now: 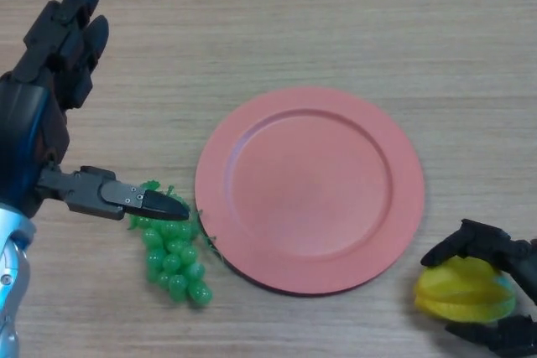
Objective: Pick up the yellow starfruit and place it on the plate
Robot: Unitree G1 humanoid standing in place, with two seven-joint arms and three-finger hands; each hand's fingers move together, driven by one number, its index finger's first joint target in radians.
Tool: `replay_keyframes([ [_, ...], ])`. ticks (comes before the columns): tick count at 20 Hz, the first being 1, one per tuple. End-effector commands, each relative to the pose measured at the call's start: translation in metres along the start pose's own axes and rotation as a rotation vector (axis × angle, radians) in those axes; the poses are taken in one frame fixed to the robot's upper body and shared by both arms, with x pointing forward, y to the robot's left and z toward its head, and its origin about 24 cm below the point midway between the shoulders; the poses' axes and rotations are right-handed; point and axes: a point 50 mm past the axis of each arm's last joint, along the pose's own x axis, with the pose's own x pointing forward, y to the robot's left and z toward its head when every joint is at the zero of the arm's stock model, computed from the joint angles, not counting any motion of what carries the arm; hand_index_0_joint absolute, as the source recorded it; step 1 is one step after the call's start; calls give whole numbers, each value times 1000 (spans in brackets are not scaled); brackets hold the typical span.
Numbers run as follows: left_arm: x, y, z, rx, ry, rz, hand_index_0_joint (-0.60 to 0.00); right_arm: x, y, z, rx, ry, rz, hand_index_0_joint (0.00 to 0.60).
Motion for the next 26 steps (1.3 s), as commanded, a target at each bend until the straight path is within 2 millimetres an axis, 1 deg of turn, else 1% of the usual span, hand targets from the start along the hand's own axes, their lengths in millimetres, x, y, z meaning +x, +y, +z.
replay_keyframes([
  [1,-1,11,29,86,-184,48,0,-4,-29,19,-147,-128,-108,600],
  [2,0,13,29,82,-185,52,0,-1,-39,26,-194,-173,-166,600],
  [3,0,13,29,82,-185,54,0,-2,-43,29,-189,-187,-184,600],
  [5,1,13,29,82,-185,54,0,-3,-47,35,-259,-185,-190,600],
  [6,1,14,29,73,-180,50,0,0,-51,41,-322,-200,-197,600],
  [7,1,15,29,69,-177,48,0,1,-52,43,-334,-209,-204,600],
  [8,0,15,29,70,-185,53,0,7,-54,53,-331,-235,-208,600],
  [9,0,16,29,66,-189,58,0,9,-54,57,-329,-245,-206,600],
  [10,-1,17,30,56,-194,65,0,18,-53,70,-307,-288,-184,600],
  [11,-1,17,30,53,-193,66,0,22,-54,75,-324,-311,-200,600],
  [12,-2,19,31,45,-195,74,0,34,-51,85,-325,-349,-193,600],
  [13,-2,19,31,40,-196,76,0,36,-48,88,-304,-349,-175,600],
  [14,-4,20,32,36,-200,78,0,48,-45,97,-316,-382,-165,600],
  [15,-5,21,33,36,-202,78,0,52,-42,100,-305,-396,-156,600],
  [16,-6,21,32,31,-205,78,0,63,-36,106,-313,-424,-148,600],
  [17,-6,22,33,27,-206,79,0,69,-34,109,-324,-440,-148,600],
  [18,-7,23,35,21,-215,86,0,78,-27,108,-338,-428,-127,600],
  [19,-7,24,36,19,-216,89,0,82,-25,109,-324,-433,-121,600],
  [20,-8,24,36,16,-212,87,0,90,-20,112,-267,-429,-102,600],
  [21,-8,23,35,12,-212,85,0,95,-19,114,-265,-439,-105,600],
  [22,-9,24,35,11,-210,85,0,101,-12,113,-282,-436,-78,600],
  [23,-9,24,36,11,-212,86,0,104,-7,110,-334,-441,-54,600],
  [24,-9,25,38,12,-213,88,0,107,-3,107,-313,-406,-19,600],
  [26,-9,25,39,12,-208,85,0,106,4,105,-188,-320,53,600],
])
